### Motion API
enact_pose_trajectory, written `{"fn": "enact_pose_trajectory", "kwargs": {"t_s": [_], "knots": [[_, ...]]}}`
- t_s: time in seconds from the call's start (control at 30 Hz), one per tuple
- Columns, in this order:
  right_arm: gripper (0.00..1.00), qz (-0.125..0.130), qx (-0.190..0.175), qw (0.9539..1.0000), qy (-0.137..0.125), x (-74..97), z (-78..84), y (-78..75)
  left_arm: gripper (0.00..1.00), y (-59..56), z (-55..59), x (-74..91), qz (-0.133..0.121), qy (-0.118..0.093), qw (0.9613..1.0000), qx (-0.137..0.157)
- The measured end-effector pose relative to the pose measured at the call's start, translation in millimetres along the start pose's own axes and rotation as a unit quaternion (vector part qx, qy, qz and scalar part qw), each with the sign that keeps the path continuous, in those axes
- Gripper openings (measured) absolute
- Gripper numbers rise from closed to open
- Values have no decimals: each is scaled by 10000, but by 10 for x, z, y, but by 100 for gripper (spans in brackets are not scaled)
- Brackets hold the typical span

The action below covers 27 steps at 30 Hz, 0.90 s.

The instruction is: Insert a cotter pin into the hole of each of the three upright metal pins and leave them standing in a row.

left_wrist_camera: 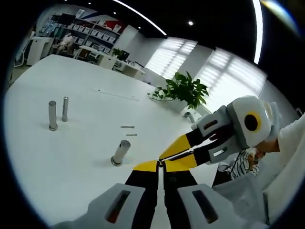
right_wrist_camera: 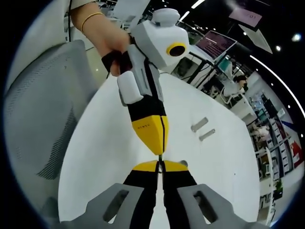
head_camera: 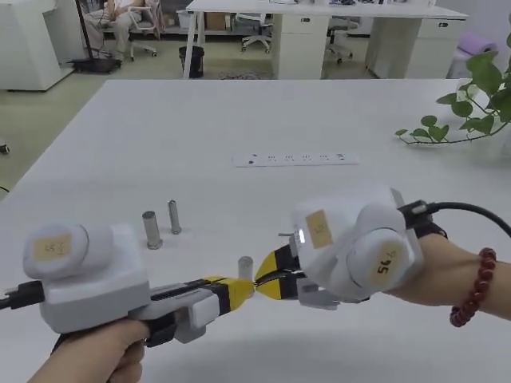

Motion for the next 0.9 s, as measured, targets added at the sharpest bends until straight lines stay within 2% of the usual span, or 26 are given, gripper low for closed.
{"fn": "enact_pose_trajectory", "kwargs": {"t_s": [0.1,0.2,0.27,0.37,0.43,0.5,0.63,0.67,0.8,0.87,0.9], "knots": [[5,-41,-205,9997,-114,10,22,-7,0,2,-7,3,26,-12,10000,-79],[9,-99,-662,9976,-186,25,62,3,0,9,-24,13,66,-30,9996,-262],[10,-133,-997,9946,-246,44,100,-6,0,18,-24,20,41,3,9991,-422],[10,-127,-1530,9872,-427,81,152,-11,0,46,-19,34,48,69,9981,-615],[10,-159,-1685,9842,-530,99,172,-9,0,58,-7,45,69,114,9975,-689],[11,-205,-1989,9780,-599,116,207,-1,0,67,6,58,86,173,9968,-774],[13,-350,-2306,9695,-746,142,263,5,0,61,13,77,245,248,9943,-1010],[13,-425,-2478,9645,-811,148,275,16,0,55,13,81,273,260,9937,-1060],[16,-565,-2907,9492,-1067,159,312,31,0,45,18,96,383,293,9923,-1140],[17,-599,-2987,9457,-1136,163,328,35,0,39,19,99,431,292,9918,-1166],[17,-700,-3141,9387,-1235,170,335,53,0,29,19,103,519,305,9909,-1207]]}}
Point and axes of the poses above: the centre of the closed fingertips' face, and the gripper's own axes: x roughly backward along the fingers, y roughly to its left, z roughly out of its underside, the point moved 9 cm from there along x, roughly backward along the fingers, and after that the axes turned 10 degrees about -y, right-handed, at the moved point
